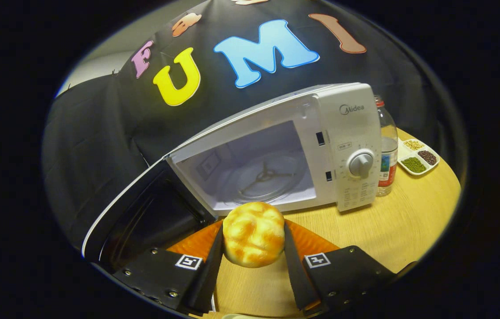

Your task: Open the microwave, put the food inside, and close the microwave door.

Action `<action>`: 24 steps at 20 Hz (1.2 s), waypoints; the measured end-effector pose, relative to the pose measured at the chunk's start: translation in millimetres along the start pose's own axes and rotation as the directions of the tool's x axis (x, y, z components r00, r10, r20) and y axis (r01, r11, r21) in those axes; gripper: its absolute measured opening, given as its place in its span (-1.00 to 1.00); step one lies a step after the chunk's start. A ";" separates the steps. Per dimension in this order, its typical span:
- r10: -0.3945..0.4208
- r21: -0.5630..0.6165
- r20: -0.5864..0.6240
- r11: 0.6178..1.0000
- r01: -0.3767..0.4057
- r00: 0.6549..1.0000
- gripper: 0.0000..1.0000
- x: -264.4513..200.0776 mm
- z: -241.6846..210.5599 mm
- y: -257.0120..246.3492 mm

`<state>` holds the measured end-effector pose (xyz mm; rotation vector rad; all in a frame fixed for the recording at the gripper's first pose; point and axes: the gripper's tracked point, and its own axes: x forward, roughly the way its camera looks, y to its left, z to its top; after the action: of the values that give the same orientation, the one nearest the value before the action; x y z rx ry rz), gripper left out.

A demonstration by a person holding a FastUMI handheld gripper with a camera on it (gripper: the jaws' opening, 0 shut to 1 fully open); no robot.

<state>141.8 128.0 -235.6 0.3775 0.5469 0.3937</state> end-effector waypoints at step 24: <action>-0.080 0.047 0.130 0.996 0.074 0.988 0.43 157.7 16.4 -0.4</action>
<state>274.9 195.3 -289.6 0.4182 0.4395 0.2807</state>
